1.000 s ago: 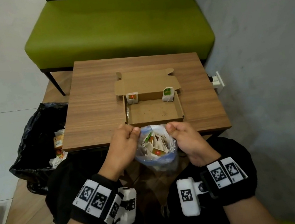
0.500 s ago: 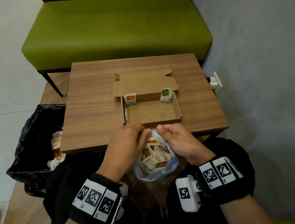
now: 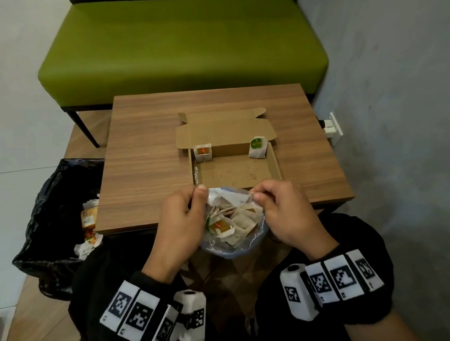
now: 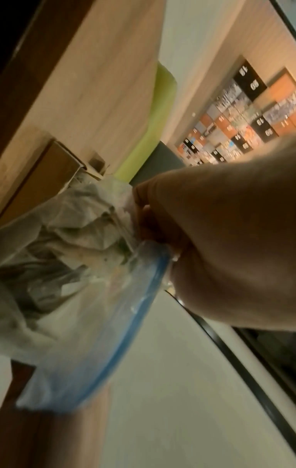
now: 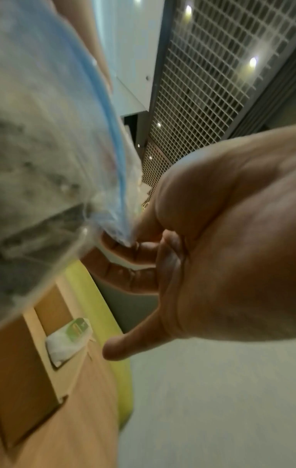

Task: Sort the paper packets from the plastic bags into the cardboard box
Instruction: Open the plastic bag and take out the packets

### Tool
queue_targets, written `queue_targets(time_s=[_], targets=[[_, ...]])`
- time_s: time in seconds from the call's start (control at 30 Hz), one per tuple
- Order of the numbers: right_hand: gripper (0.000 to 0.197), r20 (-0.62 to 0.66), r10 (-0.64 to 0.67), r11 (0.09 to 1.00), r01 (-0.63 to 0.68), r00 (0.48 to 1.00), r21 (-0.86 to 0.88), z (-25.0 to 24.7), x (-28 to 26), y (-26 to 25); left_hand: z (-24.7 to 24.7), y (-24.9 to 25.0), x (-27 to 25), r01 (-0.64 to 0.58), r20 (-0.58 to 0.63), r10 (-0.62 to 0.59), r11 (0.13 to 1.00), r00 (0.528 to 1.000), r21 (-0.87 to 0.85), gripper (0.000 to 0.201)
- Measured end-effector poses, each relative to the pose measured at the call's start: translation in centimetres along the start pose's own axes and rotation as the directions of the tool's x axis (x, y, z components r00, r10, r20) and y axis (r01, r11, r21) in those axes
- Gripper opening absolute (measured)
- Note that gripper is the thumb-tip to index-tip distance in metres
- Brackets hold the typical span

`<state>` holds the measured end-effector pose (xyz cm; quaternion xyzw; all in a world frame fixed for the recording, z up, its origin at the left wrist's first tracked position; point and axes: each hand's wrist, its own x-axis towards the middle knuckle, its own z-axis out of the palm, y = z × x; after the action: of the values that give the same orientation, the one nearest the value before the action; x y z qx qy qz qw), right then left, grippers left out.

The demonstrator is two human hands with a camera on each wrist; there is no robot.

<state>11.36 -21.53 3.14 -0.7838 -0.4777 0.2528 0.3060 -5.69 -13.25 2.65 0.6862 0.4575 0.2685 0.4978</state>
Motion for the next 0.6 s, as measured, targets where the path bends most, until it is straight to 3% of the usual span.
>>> queue_targets(time_s=[0.07, 0.13, 0.27, 0.4, 0.5, 0.6], targets=[[0.017, 0.038, 0.045, 0.995, -0.048, 0.998, 0.083, 0.0, 0.6, -0.3, -0.3, -0.1, -0.1, 0.121, 0.047, -0.117, 0.988, 0.992, -0.091, 0.044], [0.019, 0.117, 0.056, 0.979, -0.077, 0.992, 0.190, -0.1, 1.0, -0.8, -0.7, 0.2, -0.2, 0.186, 0.068, -0.182, 0.981, 0.981, -0.058, 0.041], [0.027, 0.242, -0.003, 0.988, -0.035, 0.970, 0.153, 0.1, 1.6, -1.4, -1.9, 0.3, -0.1, -0.028, 0.031, 0.020, 0.950, 0.999, 0.311, 0.038], [0.031, 0.284, -0.067, 0.986, 0.019, 0.957, 0.166, 0.6, 2.2, -2.2, -3.0, 0.1, 0.3, -0.244, 0.164, 0.197, 0.905, 0.966, 0.347, 0.033], [0.028, 0.301, -0.097, 0.979, 0.035, 0.949, 0.202, 1.1, 2.7, -3.0, -3.6, -0.6, 0.7, -0.291, 0.192, 0.233, 0.881, 0.953, 0.372, 0.030], [0.019, 0.301, -0.088, 0.974, 0.018, 0.949, 0.226, 2.0, 3.4, -3.7, -4.0, -1.3, 1.1, -0.253, 0.095, 0.235, 0.876, 0.967, 0.410, 0.036]])
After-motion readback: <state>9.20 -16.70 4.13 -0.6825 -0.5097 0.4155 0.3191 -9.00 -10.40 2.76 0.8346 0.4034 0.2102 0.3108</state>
